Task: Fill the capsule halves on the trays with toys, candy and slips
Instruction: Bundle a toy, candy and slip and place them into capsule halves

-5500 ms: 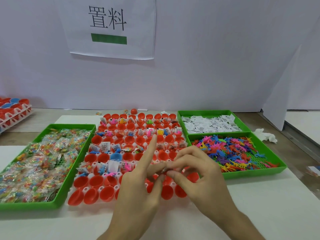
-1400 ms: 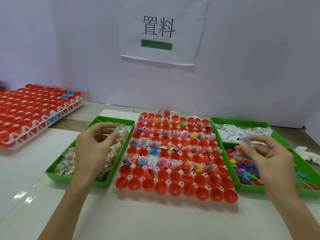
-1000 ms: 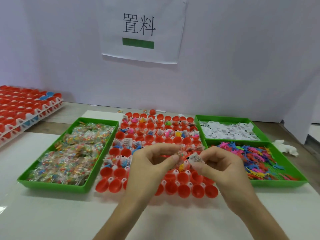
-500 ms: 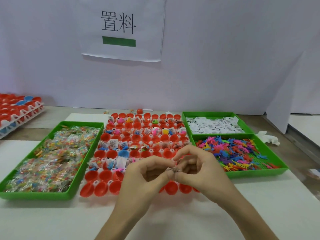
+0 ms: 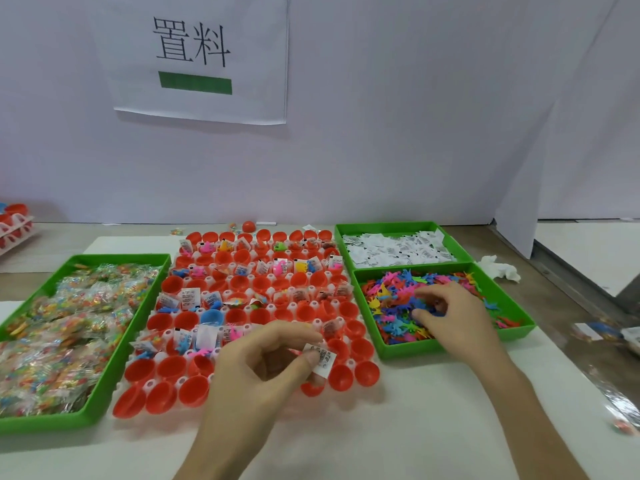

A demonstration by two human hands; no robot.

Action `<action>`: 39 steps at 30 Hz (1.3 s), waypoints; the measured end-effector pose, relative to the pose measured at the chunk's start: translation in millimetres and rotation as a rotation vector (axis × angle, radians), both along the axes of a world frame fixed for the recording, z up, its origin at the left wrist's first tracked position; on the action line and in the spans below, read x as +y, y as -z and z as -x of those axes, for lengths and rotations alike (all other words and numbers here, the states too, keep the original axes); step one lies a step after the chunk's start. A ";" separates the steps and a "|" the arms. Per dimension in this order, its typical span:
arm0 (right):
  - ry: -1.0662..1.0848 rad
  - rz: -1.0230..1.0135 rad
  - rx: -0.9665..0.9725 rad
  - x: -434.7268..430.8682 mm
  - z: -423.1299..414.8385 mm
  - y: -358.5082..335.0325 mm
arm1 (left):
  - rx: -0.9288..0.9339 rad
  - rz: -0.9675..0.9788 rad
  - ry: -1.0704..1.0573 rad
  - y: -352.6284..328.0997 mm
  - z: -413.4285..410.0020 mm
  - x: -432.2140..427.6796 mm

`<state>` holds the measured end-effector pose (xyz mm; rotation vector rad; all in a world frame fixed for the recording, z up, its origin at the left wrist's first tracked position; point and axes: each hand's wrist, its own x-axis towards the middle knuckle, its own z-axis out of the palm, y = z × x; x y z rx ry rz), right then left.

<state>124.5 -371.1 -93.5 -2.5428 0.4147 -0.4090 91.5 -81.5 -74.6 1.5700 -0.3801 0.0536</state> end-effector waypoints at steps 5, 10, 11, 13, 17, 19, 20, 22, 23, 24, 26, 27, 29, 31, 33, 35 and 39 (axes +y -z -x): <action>0.017 0.068 -0.005 11.9 -2.3 1.1 | 0.035 0.055 -0.005 -0.6 0.4 -1.7; 0.016 -0.006 -0.100 7.0 -1.9 2.4 | 0.038 0.056 0.010 1.6 0.3 -3.5; 0.019 -0.023 -0.111 6.2 -2.3 1.5 | 0.033 0.054 0.015 1.8 0.2 -3.6; 0.029 -0.064 -0.132 4.9 -2.6 -0.6 | 0.027 0.062 0.029 1.9 0.0 -3.6; 0.023 -0.138 -0.192 2.3 0.5 -5.0 | 0.033 0.065 0.019 2.1 -0.1 -3.6; 0.041 -0.153 -0.284 1.6 2.2 -8.4 | 0.037 0.057 -0.006 2.4 -0.5 -3.7; 0.042 -0.183 -0.339 2.0 3.0 -11.0 | 0.041 0.053 -0.019 2.2 -0.8 -3.8; -0.006 -0.345 -0.416 7.0 5.0 -18.2 | 0.058 0.069 -0.049 1.6 -0.9 -4.0; -0.056 -0.477 -0.428 12.4 6.4 -22.8 | 0.067 0.090 -0.061 1.2 -0.5 -4.0; -0.119 -0.614 -0.418 19.6 8.3 -27.4 | 0.074 0.108 -0.070 0.0 0.0 -4.0; -0.265 -0.856 -0.337 37.6 12.5 -34.3 | 0.073 0.118 -0.092 -1.0 0.9 -3.6; -0.335 -0.950 -0.275 47.5 14.4 -36.0 | 0.068 0.113 -0.102 -0.9 0.9 -3.2; -0.463 -1.040 -0.169 68.2 18.2 -38.0 | 0.060 0.107 -0.122 -1.0 0.7 -2.7; -0.570 -1.068 -0.121 88.9 23.7 -39.4 | 0.048 0.115 -0.154 -1.0 0.3 -2.5; -0.638 -1.071 -0.115 107.6 29.9 -40.0 | 0.022 0.126 -0.189 -1.8 0.7 -2.4; -0.640 -1.060 -0.136 121.8 34.6 -39.2 | -0.014 0.136 -0.219 -2.6 1.0 -2.7; -0.533 -0.977 -0.194 134.3 37.3 -32.3 | -0.042 0.156 -0.269 -1.4 0.2 -2.4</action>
